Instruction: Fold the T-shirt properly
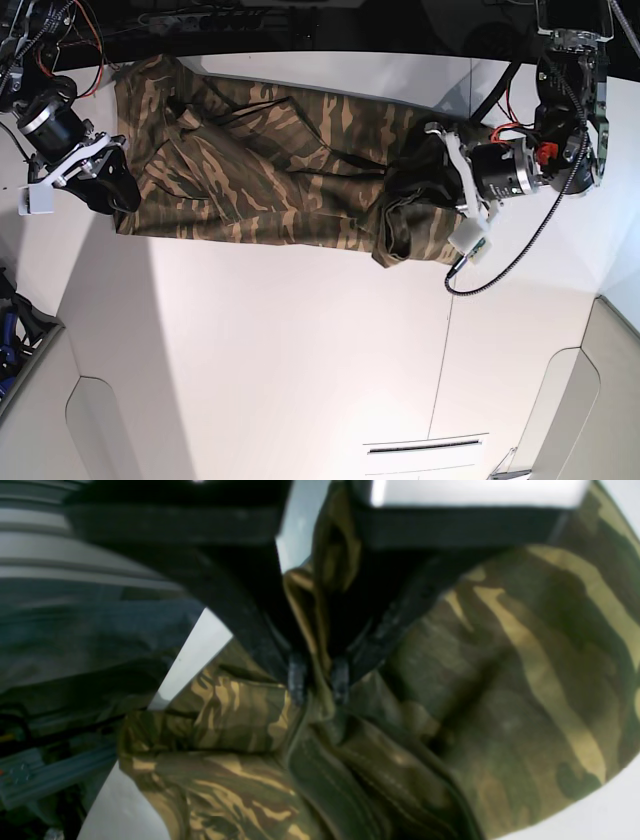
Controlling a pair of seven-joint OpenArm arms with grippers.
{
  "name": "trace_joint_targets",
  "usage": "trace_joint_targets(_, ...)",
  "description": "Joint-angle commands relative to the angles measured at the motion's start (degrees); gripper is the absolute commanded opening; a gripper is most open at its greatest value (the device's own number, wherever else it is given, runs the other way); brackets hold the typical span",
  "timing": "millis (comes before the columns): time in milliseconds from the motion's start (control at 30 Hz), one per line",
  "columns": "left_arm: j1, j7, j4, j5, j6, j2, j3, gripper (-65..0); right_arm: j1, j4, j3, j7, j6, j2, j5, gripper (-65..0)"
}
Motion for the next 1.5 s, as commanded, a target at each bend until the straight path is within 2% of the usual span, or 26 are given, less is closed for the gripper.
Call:
trace_joint_targets(0,-0.6,-1.7,0.9,-1.6,-0.2,-0.2,0.0,-65.0,0.3,1.0,0.4,1.3,0.0,0.6,0.9,-37.8)
trace_joint_targets(100,-0.6,-1.9,0.9,-1.7,-0.2,1.0,0.0,-57.8,0.3,1.0,1.0,1.3,-0.1,0.6,0.9,-37.8)
trace_joint_targets(233,-0.6,-1.9,0.9,-1.6,-0.2,3.3,0.0,-57.5,0.3,1.0,3.5,1.2,-0.3,0.6,0.9,-37.4)
trace_joint_targets(300,-0.6,-2.1,0.9,-0.2,-0.2,4.5,0.0,-56.9,0.3,1.0,5.0,1.0,-0.2,0.6,0.9,-31.8)
trace_joint_targets(333,-0.6,-2.4,0.9,0.6,-0.2,4.9,0.1,-53.8,0.3,1.0,5.7,0.8,-0.2,0.6,0.9,-28.4)
trace_joint_targets(400,-0.6,-2.5,0.9,1.9,-0.4,5.4,0.6,-40.9,0.3,1.0,7.0,-0.3,-0.2,0.6,0.9,-23.6)
trace_joint_targets(467,-0.6,-2.6,0.9,2.7,-0.4,5.5,1.4,-25.8,0.3,1.0,7.6,-1.6,-0.2,0.6,0.9,-23.2)
trace_joint_targets(500,-0.6,-2.6,0.9,2.7,-0.4,5.5,1.9,-21.4,0.2,1.0,7.8,-2.0,-0.2,0.6,0.9,-23.2)
trace_joint_targets(633,-0.6,-3.2,0.9,2.0,-0.2,5.5,3.4,-20.5,0.1,0.3,8.1,-2.1,-0.3,0.6,-1.1,-23.2)
trace_joint_targets(767,-0.6,-3.1,0.9,-2.7,-0.2,5.5,5.1,-20.5,0.1,-3.4,8.0,-2.1,-0.7,0.6,-1.0,-23.2)
trace_joint_targets(867,-0.6,-3.1,0.9,-3.7,-0.2,5.5,5.5,-20.5,0.1,-7.9,8.0,-2.1,-0.6,0.6,-1.0,-23.2)
trace_joint_targets(1133,-0.6,-3.2,0.9,-3.4,-0.2,5.5,5.5,-20.5,0.1,-15.8,7.7,-3.8,0.9,0.6,4.3,-23.2)
trace_joint_targets(1467,-0.6,-3.1,0.9,-3.4,-0.2,5.5,5.5,-20.5,0.1,-16.0,-0.6,-5.3,1.3,0.6,5.2,-23.2)
